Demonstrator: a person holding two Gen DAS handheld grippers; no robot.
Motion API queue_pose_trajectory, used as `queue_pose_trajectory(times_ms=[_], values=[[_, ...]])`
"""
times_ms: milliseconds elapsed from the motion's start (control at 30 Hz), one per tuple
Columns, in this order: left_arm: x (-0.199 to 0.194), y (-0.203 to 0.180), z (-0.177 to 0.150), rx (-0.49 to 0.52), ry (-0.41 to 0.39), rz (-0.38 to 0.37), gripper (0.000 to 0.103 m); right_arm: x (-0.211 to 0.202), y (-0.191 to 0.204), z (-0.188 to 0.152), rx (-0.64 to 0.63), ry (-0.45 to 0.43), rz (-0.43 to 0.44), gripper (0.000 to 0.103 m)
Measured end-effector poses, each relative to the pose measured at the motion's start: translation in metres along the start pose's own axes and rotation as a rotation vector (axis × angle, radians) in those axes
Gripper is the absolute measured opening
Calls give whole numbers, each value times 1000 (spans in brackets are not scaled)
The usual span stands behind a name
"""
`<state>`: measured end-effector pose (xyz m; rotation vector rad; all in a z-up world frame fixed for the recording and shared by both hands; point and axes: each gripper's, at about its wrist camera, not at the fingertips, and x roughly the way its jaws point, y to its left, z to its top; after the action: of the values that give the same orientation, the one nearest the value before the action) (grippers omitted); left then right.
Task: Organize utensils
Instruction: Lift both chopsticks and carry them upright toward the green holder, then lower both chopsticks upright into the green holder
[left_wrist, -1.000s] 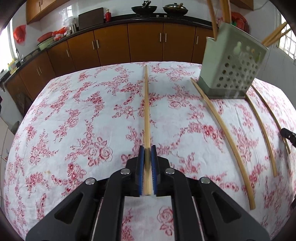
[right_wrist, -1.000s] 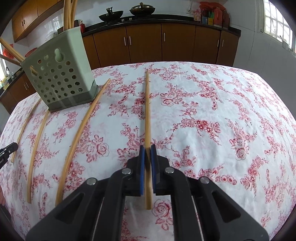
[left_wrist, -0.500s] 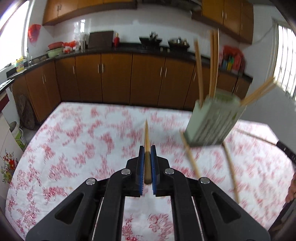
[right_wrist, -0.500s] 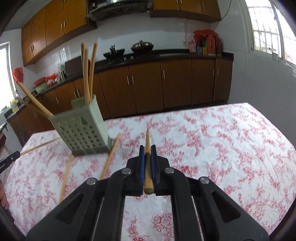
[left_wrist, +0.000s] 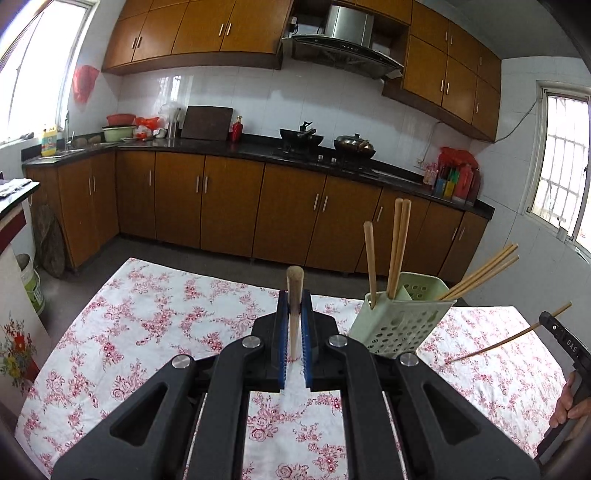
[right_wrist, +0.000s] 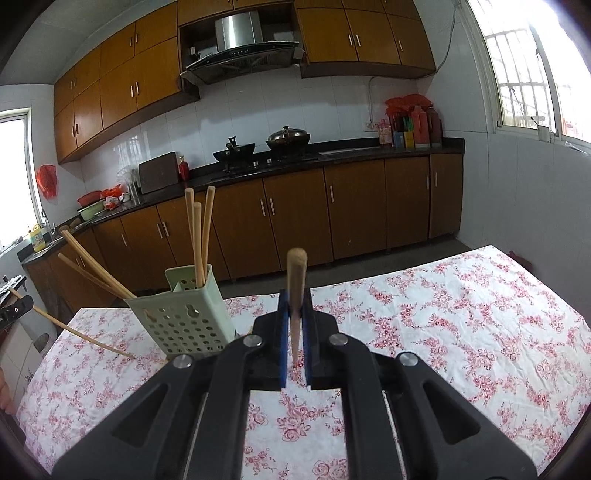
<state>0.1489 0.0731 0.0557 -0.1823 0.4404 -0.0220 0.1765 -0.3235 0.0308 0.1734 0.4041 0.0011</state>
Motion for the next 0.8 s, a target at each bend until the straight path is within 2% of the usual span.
queue_pose_trajectory(times_ms=[133,333,633,800], values=[[1,0,2,-1,0,2,7,0,3,5,-7,-5,1,8],[-18,-13,17,34,-36,-40,7,-22,13,40,-15,-54,46,8],[-50,-58,57,80,-141,-126,7,-59,37,95,3,-138,201,8],[-54,-84,82,66,-215,-151,7,-62,53,107,-14,-175,231,8]])
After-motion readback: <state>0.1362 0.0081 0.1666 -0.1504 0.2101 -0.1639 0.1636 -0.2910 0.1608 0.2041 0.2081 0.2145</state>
